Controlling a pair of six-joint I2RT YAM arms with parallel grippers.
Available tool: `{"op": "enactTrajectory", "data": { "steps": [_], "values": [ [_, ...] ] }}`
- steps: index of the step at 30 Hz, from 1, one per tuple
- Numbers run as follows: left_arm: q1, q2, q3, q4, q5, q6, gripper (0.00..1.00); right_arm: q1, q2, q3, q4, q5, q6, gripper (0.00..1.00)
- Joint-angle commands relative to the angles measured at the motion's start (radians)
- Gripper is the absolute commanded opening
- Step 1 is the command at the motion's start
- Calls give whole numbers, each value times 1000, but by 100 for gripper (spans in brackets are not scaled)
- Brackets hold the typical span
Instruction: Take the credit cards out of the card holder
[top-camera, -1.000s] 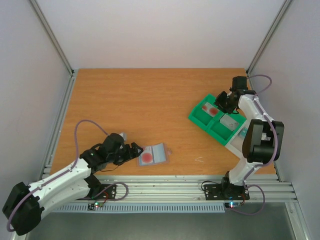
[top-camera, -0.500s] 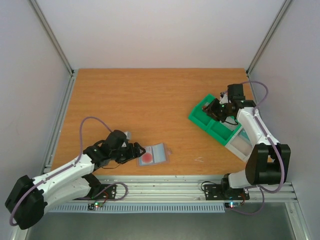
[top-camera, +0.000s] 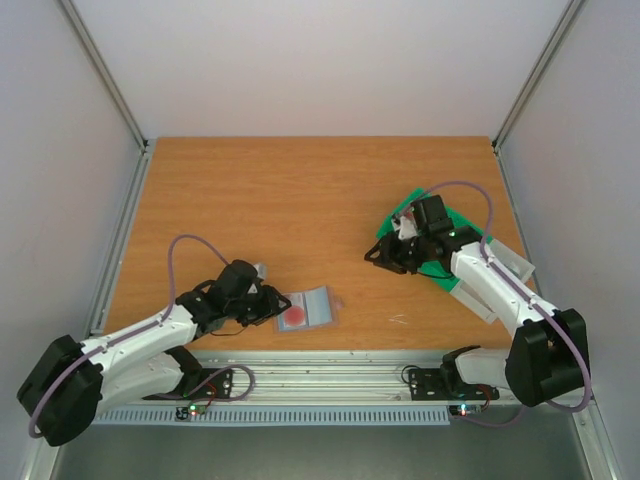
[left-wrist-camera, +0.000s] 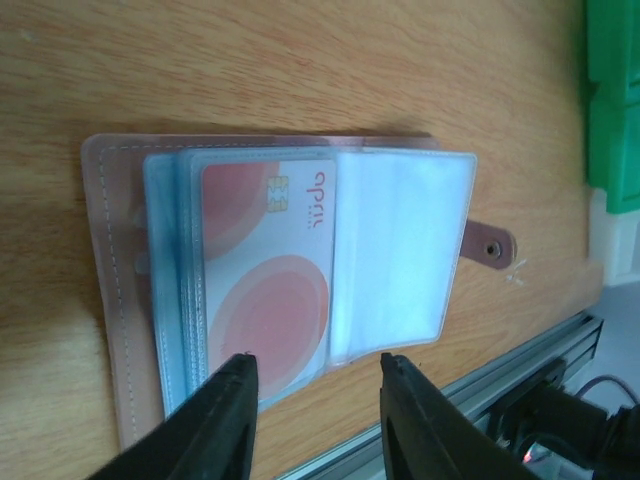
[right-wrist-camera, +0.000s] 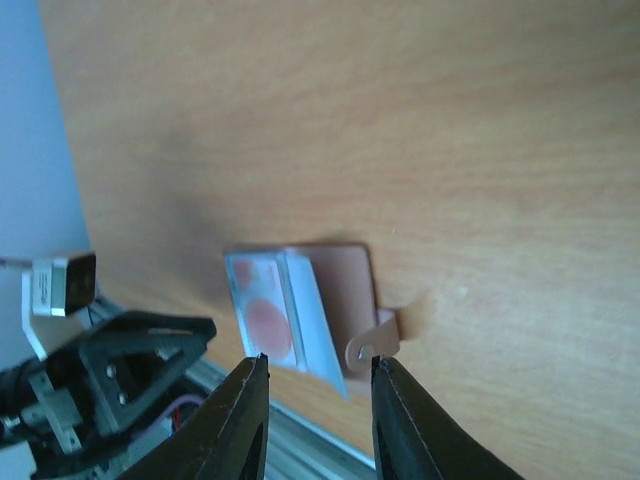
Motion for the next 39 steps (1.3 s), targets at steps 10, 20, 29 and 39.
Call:
{"op": "enactTrajectory", "data": {
  "steps": [10,20,29,39],
  "values": [
    [0,111,-7,116,-25,15,0,315,30,-104,195,44,128,29],
    [6,172,-5,143,-22,41,0,479,163,-101,303,118,171,29],
    [12,199,-25,167,-14,45,1,524,278,-68,341,141,159,28],
    [11,208,-13,168,8,48,0,524,309,-91,400,127,156,26]
  ]
}}
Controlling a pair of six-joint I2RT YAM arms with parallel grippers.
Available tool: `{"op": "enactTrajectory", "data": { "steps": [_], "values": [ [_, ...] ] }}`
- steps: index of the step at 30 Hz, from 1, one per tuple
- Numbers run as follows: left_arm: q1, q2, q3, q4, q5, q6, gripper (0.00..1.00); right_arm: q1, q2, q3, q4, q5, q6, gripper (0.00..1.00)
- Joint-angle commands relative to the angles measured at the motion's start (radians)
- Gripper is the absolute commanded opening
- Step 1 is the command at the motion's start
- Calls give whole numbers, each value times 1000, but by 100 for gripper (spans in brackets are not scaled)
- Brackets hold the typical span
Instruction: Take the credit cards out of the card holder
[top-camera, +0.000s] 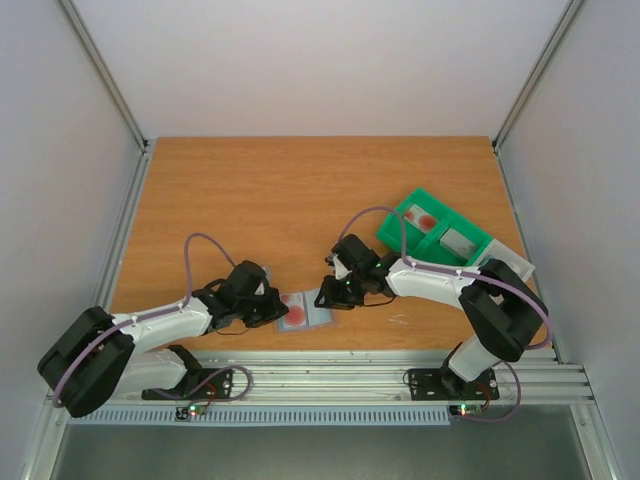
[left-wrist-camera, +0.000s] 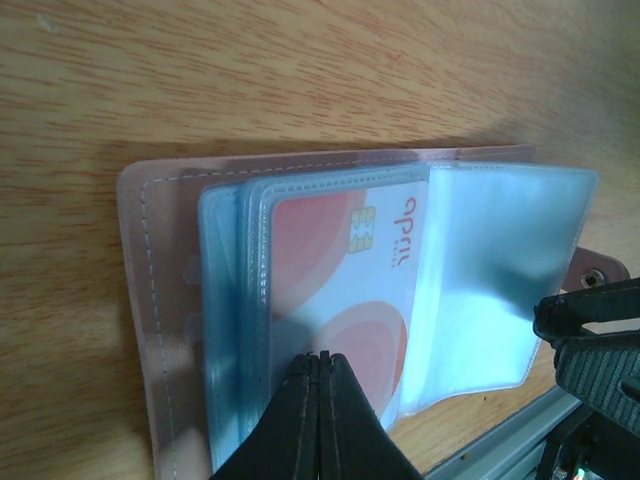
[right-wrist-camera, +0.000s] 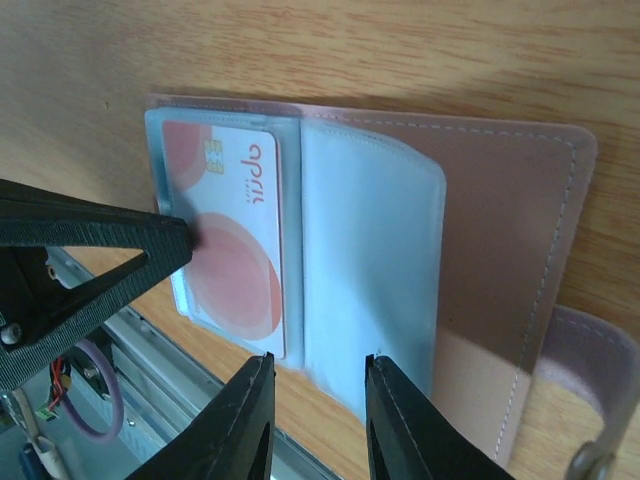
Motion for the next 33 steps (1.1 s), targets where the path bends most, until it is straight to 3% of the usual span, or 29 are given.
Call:
{"op": "enactTrajectory", "data": {
  "steps": [1,16,27,30,33],
  "values": [
    [4,11,6,39,10,20,0,8,20,3,62,-3,0,26],
    [4,21,-9,15,7,17,1,18,106,34,133,-53,14,25],
    [5,-119,4,-79,-23,-6,12,35,158,40,158,-67,16,23],
    [4,-123,0,-89,-40,-1,19,37,160,39,161,-69,17,21],
    [4,-101,-1,-77,-30,4,18,41,164,31,169,-73,21,21]
  ]
}}
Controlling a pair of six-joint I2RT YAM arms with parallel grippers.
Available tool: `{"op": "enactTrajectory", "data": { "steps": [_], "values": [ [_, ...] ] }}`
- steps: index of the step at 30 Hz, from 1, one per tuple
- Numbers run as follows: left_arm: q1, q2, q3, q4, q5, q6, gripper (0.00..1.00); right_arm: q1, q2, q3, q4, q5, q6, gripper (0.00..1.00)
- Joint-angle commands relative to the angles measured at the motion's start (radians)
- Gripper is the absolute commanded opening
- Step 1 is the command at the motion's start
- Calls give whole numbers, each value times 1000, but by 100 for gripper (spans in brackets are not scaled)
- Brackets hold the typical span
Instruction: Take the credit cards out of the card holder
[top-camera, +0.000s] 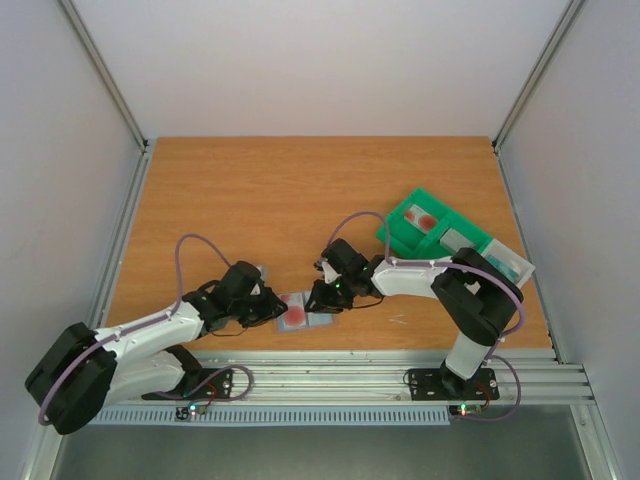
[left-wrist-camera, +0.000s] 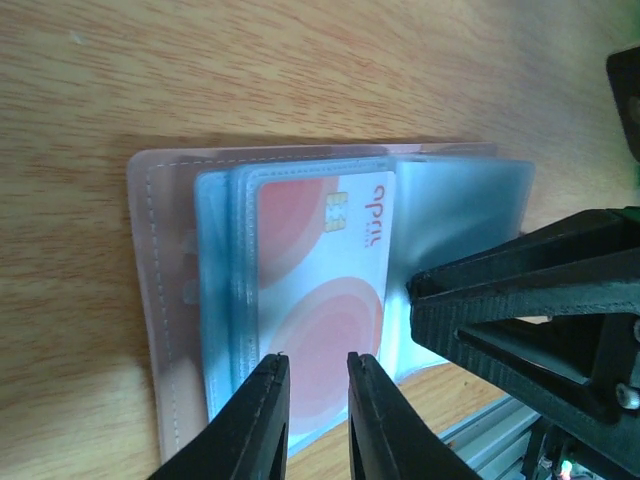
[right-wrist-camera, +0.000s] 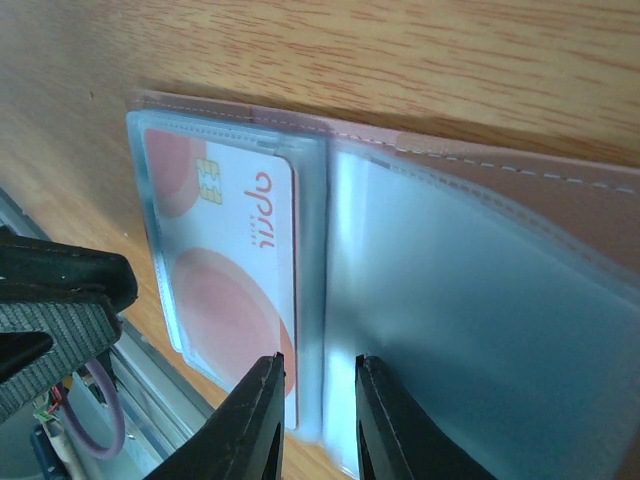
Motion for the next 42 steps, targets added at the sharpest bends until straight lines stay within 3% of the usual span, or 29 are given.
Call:
{"op": "enactTrajectory", "data": {
  "steps": [1,5,16,29,35,42],
  "values": [
    [4,21,-1,2,-11,8,17,13,21,15,27,-10,9,21],
    [4,65,-4,20,-5,19,7,17,33,13,39,-18,14,21],
    [4,86,-2,-4,-15,26,1,21,42,9,46,-11,12,19],
    [4,78,-11,-43,-43,31,1,21,63,11,60,-20,5,14],
    [4,61,-5,-81,-57,34,7,21,37,-3,46,23,-2,6],
    [4,20,-16,-108,-72,29,10,21,9,-7,1,77,-12,4]
  ]
}}
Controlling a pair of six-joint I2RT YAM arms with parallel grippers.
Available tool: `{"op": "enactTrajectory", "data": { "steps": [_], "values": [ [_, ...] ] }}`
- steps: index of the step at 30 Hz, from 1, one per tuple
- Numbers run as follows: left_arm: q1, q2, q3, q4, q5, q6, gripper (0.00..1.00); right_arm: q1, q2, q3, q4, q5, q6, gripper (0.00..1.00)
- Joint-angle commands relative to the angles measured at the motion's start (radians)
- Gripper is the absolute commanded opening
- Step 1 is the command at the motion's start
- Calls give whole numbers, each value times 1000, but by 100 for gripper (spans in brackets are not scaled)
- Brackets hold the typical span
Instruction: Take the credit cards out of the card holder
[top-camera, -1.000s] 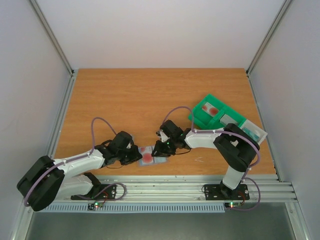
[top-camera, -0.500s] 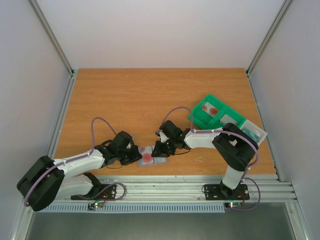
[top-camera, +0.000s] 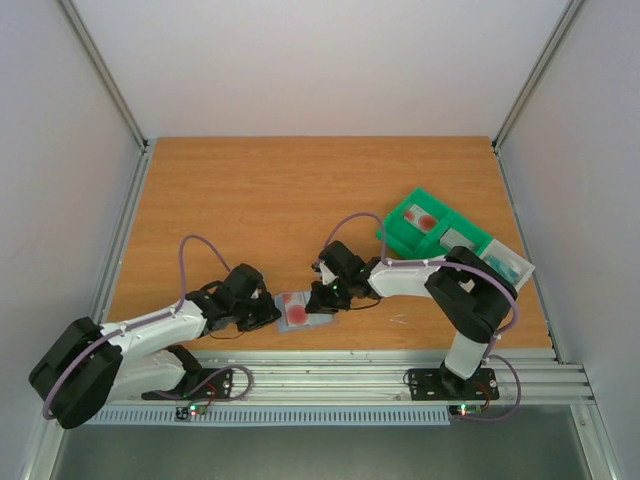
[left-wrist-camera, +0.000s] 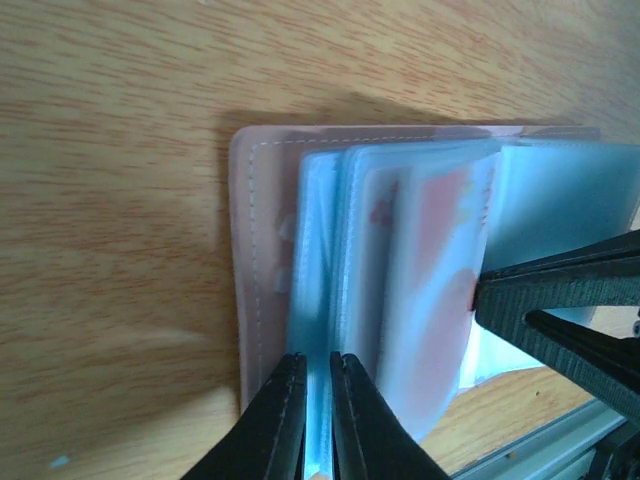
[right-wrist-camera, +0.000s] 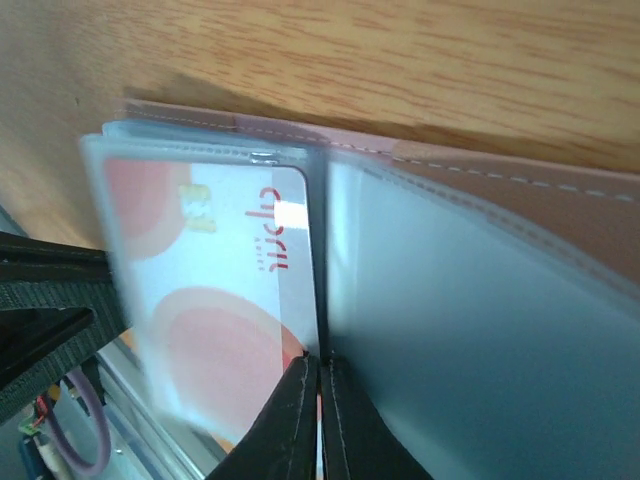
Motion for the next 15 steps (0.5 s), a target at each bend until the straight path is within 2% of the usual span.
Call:
{"op": "enactTrajectory", "data": {
  "steps": [1,6,10,15],
  "values": [
    [4,-28,-16,-47,-36,8,10,8,-33,-7,-45,66,-16,4],
    [4,-27,-15,-47,-36,10,9,8,-58,-21,-3,34,8,5],
    [5,-27,-12,-44,-33,8,9,8,-39,-27,41,-7,27,14],
    [4,-30,-11,-45,-34,7,9,8,-10,-27,61,-18,30,16]
  ]
}}
